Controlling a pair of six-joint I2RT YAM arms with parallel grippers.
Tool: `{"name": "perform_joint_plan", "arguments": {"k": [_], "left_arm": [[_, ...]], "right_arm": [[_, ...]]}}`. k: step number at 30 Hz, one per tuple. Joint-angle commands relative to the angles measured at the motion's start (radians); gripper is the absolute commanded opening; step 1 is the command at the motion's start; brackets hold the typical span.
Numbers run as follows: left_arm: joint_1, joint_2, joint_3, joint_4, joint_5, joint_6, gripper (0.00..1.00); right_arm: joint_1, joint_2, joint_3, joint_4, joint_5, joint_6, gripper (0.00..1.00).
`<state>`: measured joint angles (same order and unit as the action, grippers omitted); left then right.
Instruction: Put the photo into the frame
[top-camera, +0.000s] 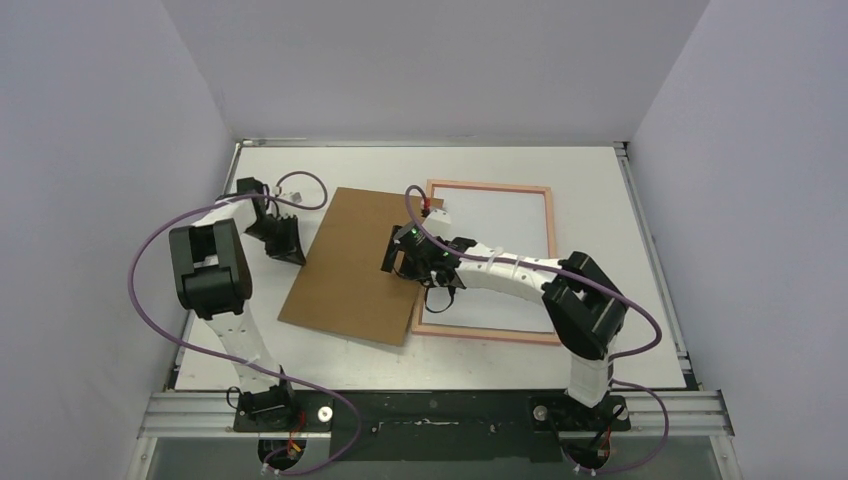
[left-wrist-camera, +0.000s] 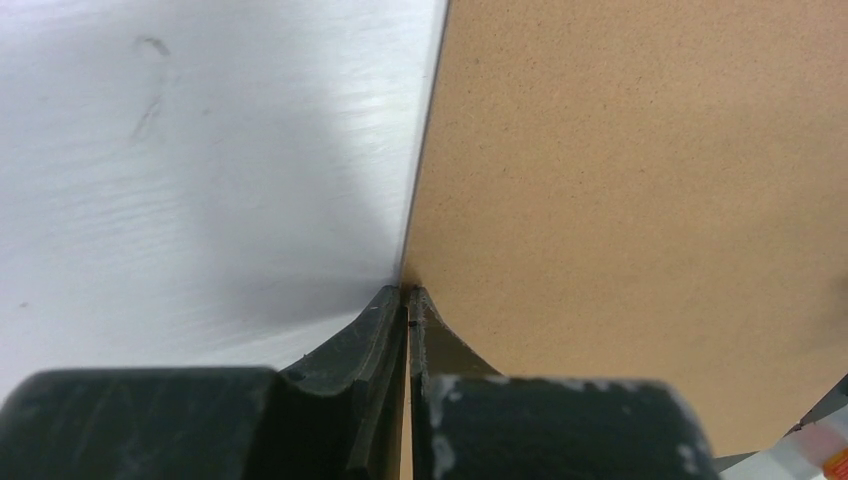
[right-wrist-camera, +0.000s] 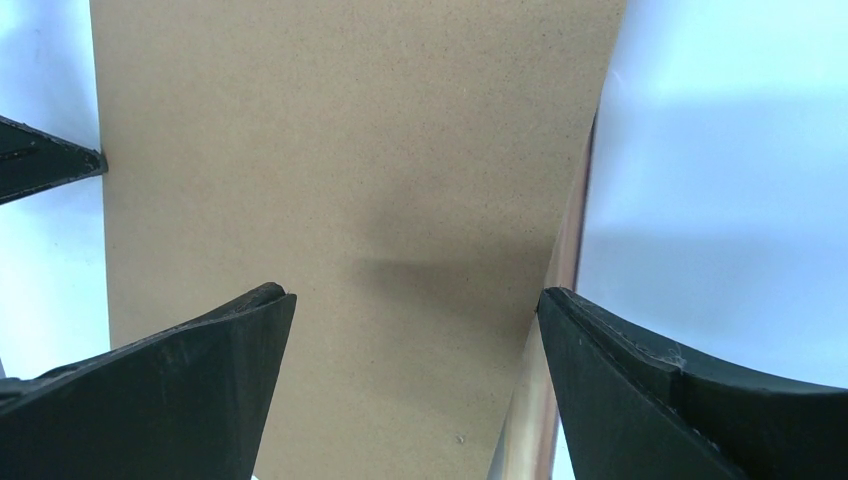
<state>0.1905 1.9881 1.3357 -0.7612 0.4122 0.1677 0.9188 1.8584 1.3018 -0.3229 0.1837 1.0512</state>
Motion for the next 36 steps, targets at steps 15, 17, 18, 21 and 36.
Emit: {"name": "perform_joint_plan", "arguments": {"k": [15,17,18,21,36], "left_arm": [[-0.171,0.037,-0.063,-0.031,0.094,-0.047,0.02],[-0.17,0.034,-0.066,-0.028,0.074,-0.047,0.01],[-0.169,0.035,-0.067,-0.028,0.069,-0.048,0.01],[-0.168,0.032,-0.066,-0.026,0.058,-0.048,0.01],[-0.16,0.035,-0.06,-0.027,0.046,-0.05,0.0]], "right_arm": [[-0.084,-0.161,-0.188,0.241,-0.105,0.059,0.95],[-0.098,-0.159,-0.187,0.219,-0.115,0.042,0.95],[-0.107,-0.161,-0.188,0.212,-0.124,0.033,0.95],[-0.139,-0.176,-0.19,0.181,-0.15,-0.001,0.94],[-0.314,-0.201,-0.211,0.111,-0.307,-0.17,0.92]]}}
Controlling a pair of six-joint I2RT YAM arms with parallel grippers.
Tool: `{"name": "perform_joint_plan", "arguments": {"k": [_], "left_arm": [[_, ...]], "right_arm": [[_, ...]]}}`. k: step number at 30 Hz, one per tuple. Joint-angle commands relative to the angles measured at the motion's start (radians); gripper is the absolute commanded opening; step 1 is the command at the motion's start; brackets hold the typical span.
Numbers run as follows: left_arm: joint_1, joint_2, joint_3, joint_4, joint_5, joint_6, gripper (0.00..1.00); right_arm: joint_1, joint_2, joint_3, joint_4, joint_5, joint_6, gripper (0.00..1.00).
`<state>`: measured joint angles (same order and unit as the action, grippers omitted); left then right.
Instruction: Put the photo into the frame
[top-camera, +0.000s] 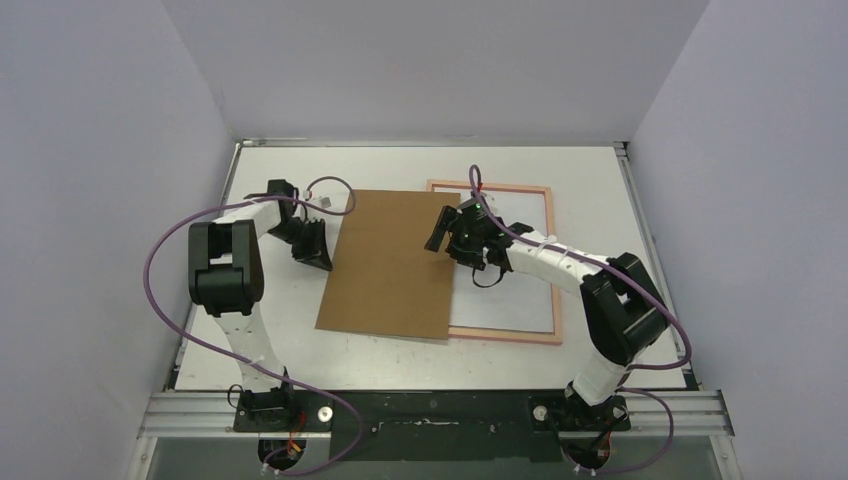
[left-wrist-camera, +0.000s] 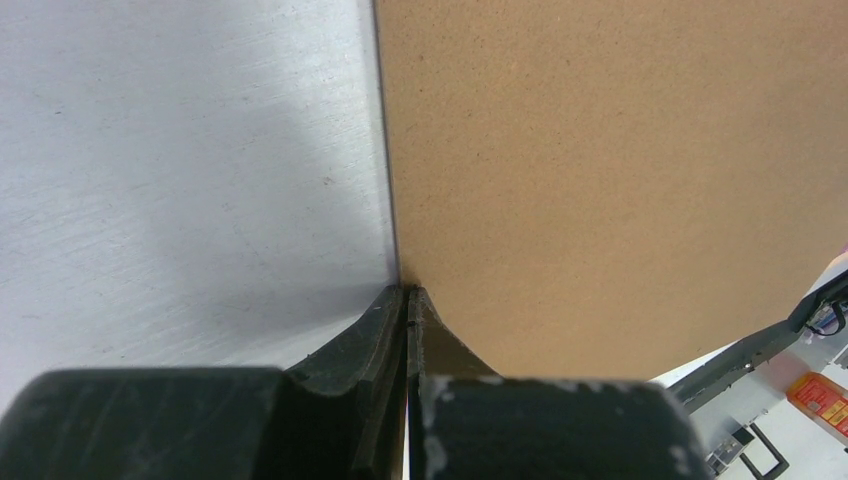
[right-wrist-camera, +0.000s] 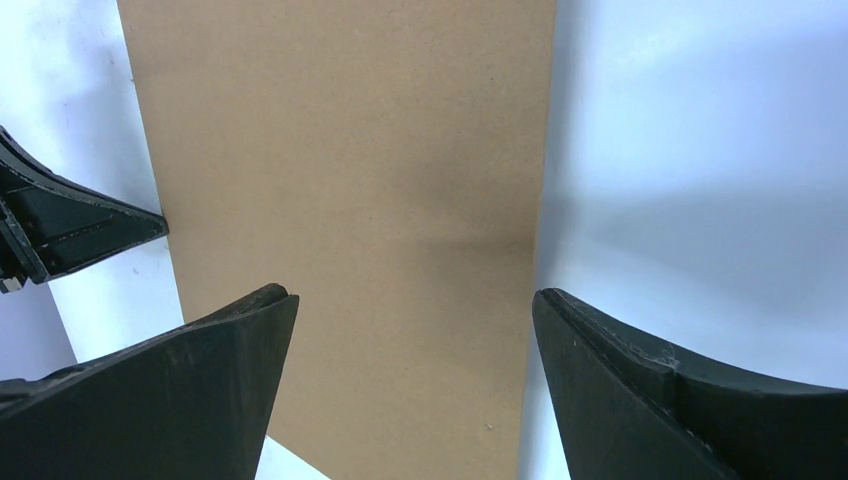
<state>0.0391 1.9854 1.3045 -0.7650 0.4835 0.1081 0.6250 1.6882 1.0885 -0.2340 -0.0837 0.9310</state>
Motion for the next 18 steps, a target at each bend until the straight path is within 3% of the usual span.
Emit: {"name": "perform_joint_plan", "arguments": {"k": [1,18], "left_arm": [[-0.007,0.038,-0.027,-0.025,-0.025,0.009,0.0],[0.003,0.035,-0.013,-0.043,-0.015,0.01,0.0]], "right_arm": [[-0.025,-0.029,0.001,0.022,-0.042,-0.053,0.92],[-0.076,0.068,0.022,0.097,-0.1,-0.071,0.96]]}}
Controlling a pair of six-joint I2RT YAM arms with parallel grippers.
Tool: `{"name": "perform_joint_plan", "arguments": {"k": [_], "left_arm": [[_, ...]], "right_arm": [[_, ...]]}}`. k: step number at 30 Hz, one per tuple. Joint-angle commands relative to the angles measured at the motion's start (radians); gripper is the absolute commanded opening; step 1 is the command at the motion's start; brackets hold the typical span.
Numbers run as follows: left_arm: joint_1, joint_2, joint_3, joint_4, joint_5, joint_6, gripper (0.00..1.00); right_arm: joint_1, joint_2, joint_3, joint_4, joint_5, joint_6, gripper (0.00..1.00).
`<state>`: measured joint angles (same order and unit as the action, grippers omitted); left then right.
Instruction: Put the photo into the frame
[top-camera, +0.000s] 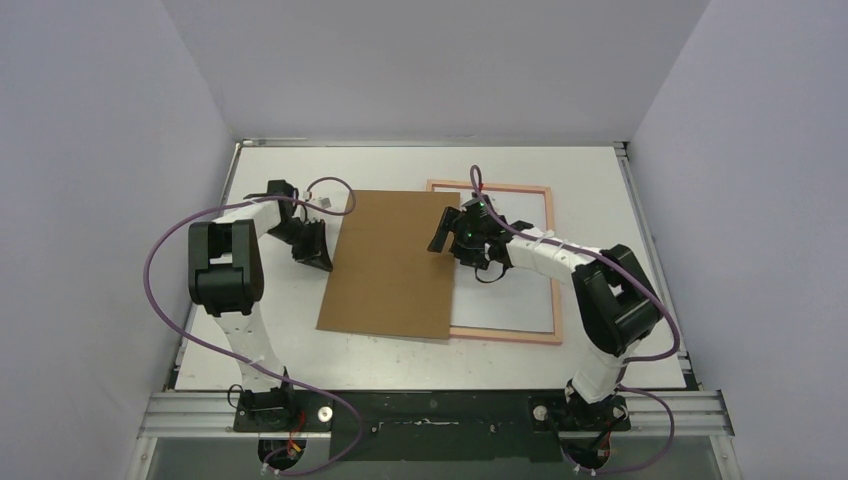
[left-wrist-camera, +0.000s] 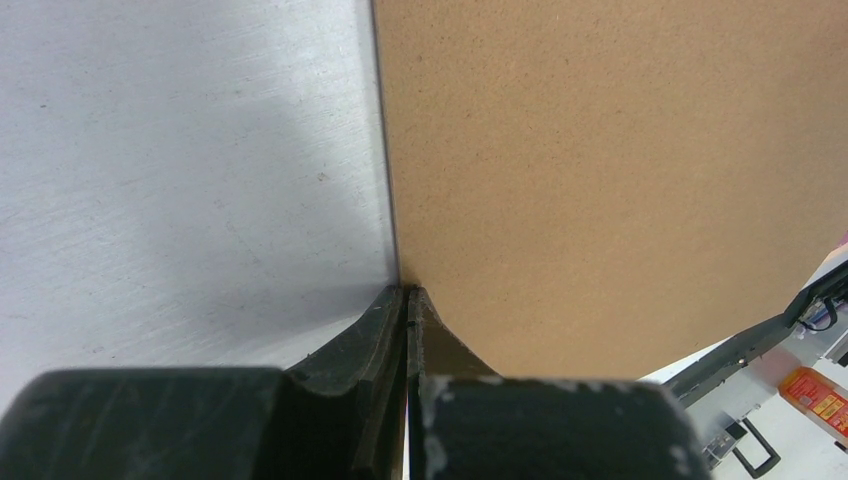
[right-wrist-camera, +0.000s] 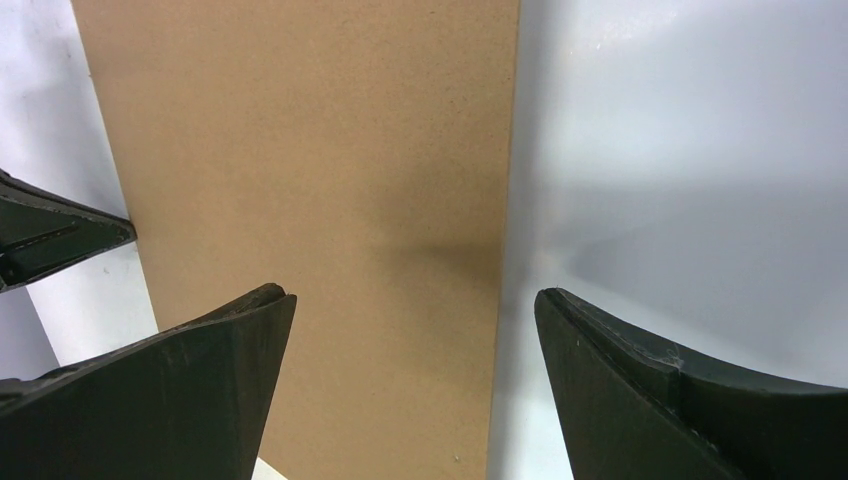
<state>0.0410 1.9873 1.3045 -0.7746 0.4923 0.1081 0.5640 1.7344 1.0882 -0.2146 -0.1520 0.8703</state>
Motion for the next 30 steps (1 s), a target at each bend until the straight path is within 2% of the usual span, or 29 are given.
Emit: {"name": "perform_joint_plan", "arguments": {"k": [1,6,12,21,30], "left_arm": [[0.003,0.031,-0.013,-0.034,-0.023,0.011,0.0],[0.01,0.029,-0.012,-0.039,-0.02,0.014,0.0],[0.011,0.029,-0.006,-0.041,-0.019,0.012,0.0],[0.012,0.023,-0.008,-0.043,-0.019,0.013,0.0],[0.02,0.022,-0.011,-0.043,-0.011,0.014,0.0]], "right_arm": [[-0.015,0.026,0.02,0.091,-0.043,-0.007,0.96],[-0.015,0.034,-0.003,0.151,-0.07,0.015,0.99],[-0.016,0.043,-0.017,0.2,-0.095,0.039,0.93],[-0.015,0.047,-0.006,0.168,-0.08,0.01,0.92],[-0.008,0.07,-0.04,0.261,-0.111,0.051,0.89]]}}
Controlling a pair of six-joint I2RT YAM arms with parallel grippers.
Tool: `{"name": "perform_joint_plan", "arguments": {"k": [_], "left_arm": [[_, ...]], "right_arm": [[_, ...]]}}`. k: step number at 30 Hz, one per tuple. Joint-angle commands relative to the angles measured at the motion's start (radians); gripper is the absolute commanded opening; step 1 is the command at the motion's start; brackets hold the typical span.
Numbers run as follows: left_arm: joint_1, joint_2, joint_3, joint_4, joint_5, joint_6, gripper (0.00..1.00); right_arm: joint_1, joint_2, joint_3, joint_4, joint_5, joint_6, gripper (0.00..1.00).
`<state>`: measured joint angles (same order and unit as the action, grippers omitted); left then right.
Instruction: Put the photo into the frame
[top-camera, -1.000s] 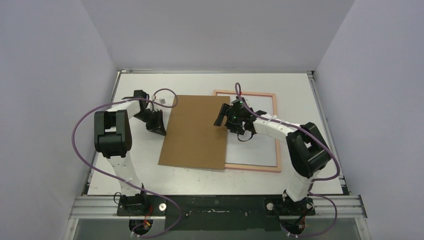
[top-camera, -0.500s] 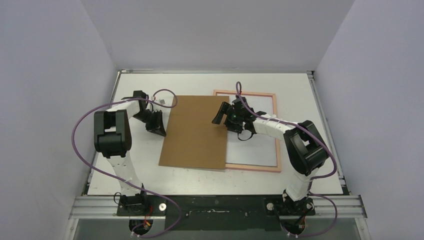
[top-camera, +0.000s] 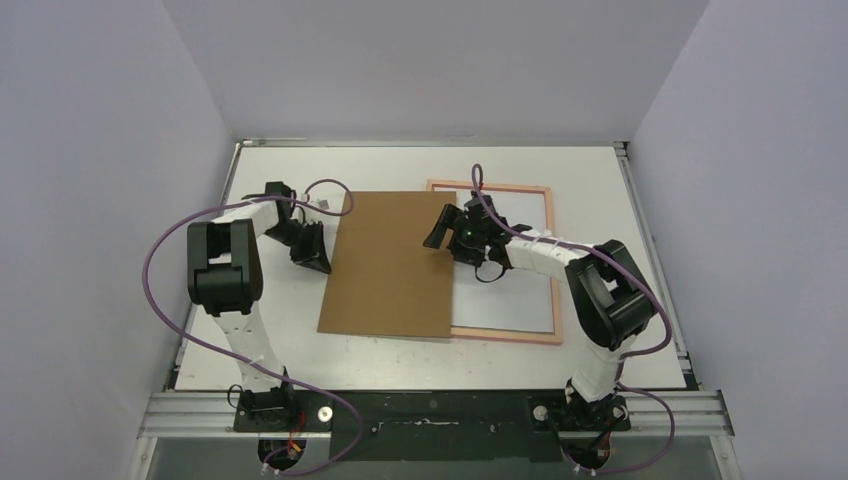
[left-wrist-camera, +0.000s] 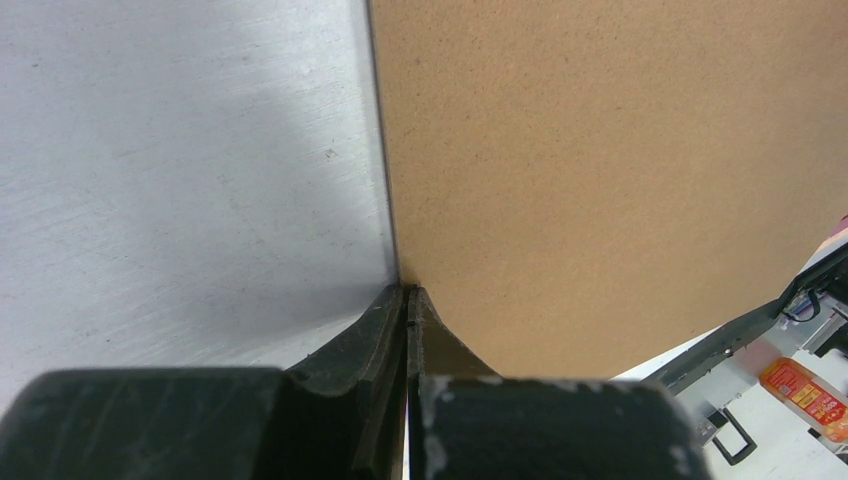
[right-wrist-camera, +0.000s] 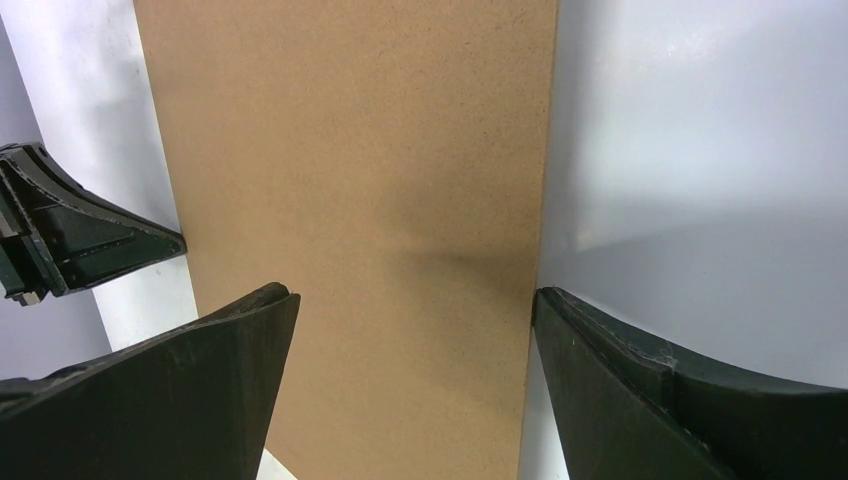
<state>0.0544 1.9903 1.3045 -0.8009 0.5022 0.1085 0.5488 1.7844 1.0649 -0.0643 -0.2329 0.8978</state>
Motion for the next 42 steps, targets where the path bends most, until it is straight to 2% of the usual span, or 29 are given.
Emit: {"name": "perform_joint_plan", "arguments": {"k": [1,8,11,14,18,23,27,30,32,34,37,38,39,42], "left_arm": [[0.006,0.018,-0.012,-0.016,-0.023,0.013,0.0],[0.007,0.015,-0.008,-0.021,-0.017,0.013,0.0],[0.006,0.011,-0.013,-0.021,-0.017,0.015,0.0],[0.007,0.007,-0.015,-0.02,-0.017,0.016,0.0],[0.007,0.002,-0.016,-0.016,-0.02,0.012,0.0],[0.006,-0.005,-0.018,-0.016,-0.006,0.007,0.0],[0.007,-0.013,-0.025,-0.014,-0.003,0.007,0.0],[0.007,-0.017,-0.027,-0.015,0.003,0.007,0.0],[0.007,-0.02,-0.027,-0.016,0.009,0.005,0.0],[0.007,-0.028,-0.026,-0.024,0.015,0.008,0.0],[0.015,-0.055,-0.01,-0.049,0.024,0.014,0.0],[0.025,-0.067,0.005,-0.066,0.029,0.015,0.01],[0.035,-0.084,0.025,-0.086,0.039,0.019,0.05],[0.076,-0.146,0.12,-0.176,0.082,0.03,0.26]], "right_arm": [[0.008,0.018,-0.018,0.118,-0.031,0.027,0.89],[0.008,0.013,-0.022,0.151,-0.055,0.045,0.84],[0.005,0.0,-0.047,0.221,-0.084,0.069,0.8],[0.005,-0.024,-0.06,0.279,-0.128,0.095,0.71],[0.018,-0.094,-0.048,0.278,-0.134,0.131,0.6],[0.067,-0.162,0.003,0.25,-0.125,0.135,0.6],[0.118,-0.181,0.026,0.261,-0.111,0.131,0.68],[0.153,-0.162,0.042,0.227,-0.082,0.119,0.66],[0.168,-0.142,0.063,0.177,-0.057,0.109,0.61],[0.175,-0.129,0.088,0.124,-0.026,0.091,0.5],[0.184,-0.138,0.128,0.052,0.041,0.067,0.2],[0.187,-0.147,0.147,0.022,0.06,0.054,0.14],[0.191,-0.152,0.176,-0.005,0.078,0.038,0.1],[0.213,-0.16,0.269,-0.088,0.132,-0.03,0.06]]}}
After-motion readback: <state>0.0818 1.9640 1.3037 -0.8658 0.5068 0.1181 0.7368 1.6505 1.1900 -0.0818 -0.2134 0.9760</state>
